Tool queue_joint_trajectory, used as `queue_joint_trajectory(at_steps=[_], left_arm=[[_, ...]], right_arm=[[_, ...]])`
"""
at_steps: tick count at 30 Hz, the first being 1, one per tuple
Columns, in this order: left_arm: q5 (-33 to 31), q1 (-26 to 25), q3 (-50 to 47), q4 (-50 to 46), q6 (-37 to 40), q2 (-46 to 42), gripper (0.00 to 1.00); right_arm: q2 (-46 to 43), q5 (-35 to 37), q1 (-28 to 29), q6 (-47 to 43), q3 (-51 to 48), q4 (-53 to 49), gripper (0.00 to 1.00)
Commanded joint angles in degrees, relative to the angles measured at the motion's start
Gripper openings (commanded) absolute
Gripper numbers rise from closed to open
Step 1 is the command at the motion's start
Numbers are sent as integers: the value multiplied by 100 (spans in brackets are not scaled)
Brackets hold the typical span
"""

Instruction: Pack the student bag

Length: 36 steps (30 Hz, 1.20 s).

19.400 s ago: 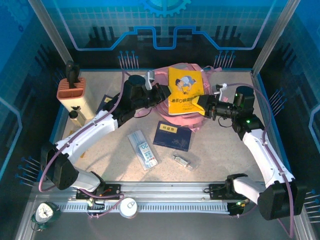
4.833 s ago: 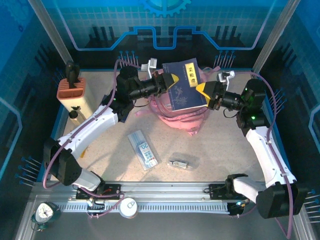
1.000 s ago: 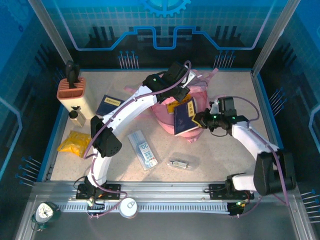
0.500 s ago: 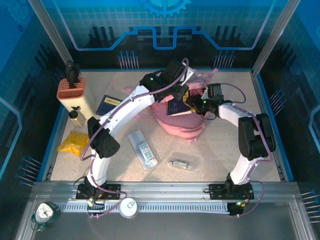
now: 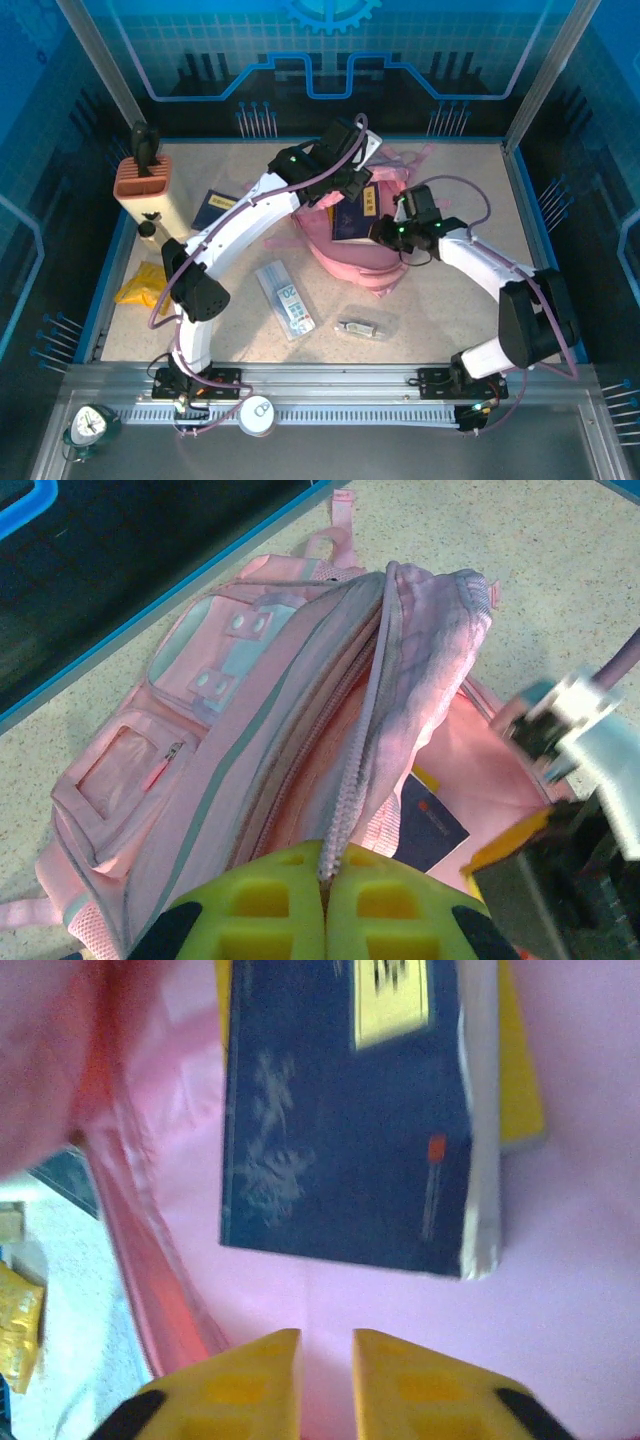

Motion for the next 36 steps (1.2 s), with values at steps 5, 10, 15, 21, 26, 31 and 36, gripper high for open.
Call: queue_joint_trajectory(at_steps=[5, 10, 15, 21, 26, 31, 36], left_arm=[[57, 2, 135, 321, -246, -483, 0], [61, -2, 138, 320, -276, -469, 0], [92, 1, 65, 270, -400, -457, 0], [95, 0, 49, 267, -411, -455, 0], [118, 6, 62, 263, -378, -419, 0], [149, 5, 48, 223, -304, -303, 0], [154, 6, 43, 237, -271, -164, 0]], right_arm=[[448, 834, 447, 68, -168, 719, 8], [840, 1303, 434, -75, 123, 1225, 7], [1275, 1417, 419, -97, 359, 1776, 7], [1357, 1108, 427, -139, 411, 1757, 9], [835, 953, 438, -106, -186, 1844, 15], [600, 589, 427, -149, -512, 1551, 22], [792, 543, 474, 48, -821, 1755, 17]])
